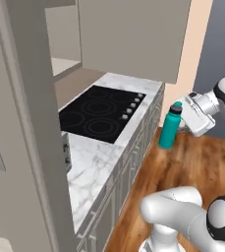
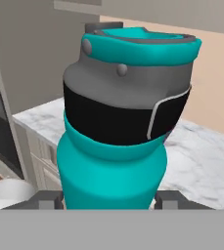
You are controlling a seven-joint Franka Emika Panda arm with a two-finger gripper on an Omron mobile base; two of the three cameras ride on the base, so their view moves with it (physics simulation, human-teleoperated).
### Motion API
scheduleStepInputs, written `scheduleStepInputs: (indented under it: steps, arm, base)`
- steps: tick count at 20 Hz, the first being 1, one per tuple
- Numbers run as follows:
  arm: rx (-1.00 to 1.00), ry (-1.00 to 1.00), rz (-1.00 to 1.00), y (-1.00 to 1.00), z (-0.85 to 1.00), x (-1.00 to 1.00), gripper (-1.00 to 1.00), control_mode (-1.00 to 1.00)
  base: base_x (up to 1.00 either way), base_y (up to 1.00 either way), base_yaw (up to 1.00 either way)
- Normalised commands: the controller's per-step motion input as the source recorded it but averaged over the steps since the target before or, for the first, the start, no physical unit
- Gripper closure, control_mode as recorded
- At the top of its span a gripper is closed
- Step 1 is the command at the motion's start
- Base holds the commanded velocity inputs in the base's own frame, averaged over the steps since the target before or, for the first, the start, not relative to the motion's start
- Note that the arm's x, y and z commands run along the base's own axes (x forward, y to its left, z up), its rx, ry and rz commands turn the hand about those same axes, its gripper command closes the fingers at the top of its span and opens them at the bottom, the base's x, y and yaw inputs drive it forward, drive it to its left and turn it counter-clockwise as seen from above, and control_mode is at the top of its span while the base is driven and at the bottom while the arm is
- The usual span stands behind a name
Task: Pick the bottled water, bottled drink, water bottle from the counter and place them in the open cabinet.
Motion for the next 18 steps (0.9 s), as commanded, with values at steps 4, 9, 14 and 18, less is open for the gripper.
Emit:
scheduleStepInputs:
  steps: [4,9,14,18]
  arm:
    - [0.0,0.0,0.0,0.0,0.0,0.0,1.0,1.0]
    - [0.0,0.0,0.0,0.0,0.0,0.0,1.0,1.0]
    - [0.0,0.0,0.0,0.0,0.0,0.0,1.0,1.0]
    - [0.0,0.0,0.0,0.0,0.0,0.0,1.0,1.0]
  base:
    - [-0.01,0.3,0.3]
    - [0.0,0.34,0.33]
    - [0.0,0.39,0.33]
    - [0.0,0.38,0.36]
